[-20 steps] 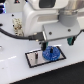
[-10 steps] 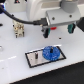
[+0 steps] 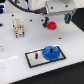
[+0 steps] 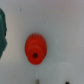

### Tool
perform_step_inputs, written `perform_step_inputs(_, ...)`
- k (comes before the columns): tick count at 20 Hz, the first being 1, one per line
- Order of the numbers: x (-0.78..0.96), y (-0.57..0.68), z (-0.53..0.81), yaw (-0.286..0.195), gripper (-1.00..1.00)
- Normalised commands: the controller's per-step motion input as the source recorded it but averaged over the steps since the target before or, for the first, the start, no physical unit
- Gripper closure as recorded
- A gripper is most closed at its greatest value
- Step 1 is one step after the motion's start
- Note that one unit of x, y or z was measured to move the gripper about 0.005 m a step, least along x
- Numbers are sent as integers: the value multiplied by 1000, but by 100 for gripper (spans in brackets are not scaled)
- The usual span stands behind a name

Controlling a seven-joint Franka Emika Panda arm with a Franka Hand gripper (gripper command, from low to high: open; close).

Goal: Insert the blue gear onto the right peg, followed by the red gear

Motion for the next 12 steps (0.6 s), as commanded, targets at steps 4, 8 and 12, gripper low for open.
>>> perform_step_inputs(4,-635,220,-211,0,-100)
perform_step_inputs(8,-399,239,-344,0,-100)
perform_step_inputs(12,-255,175,-413,0,-100)
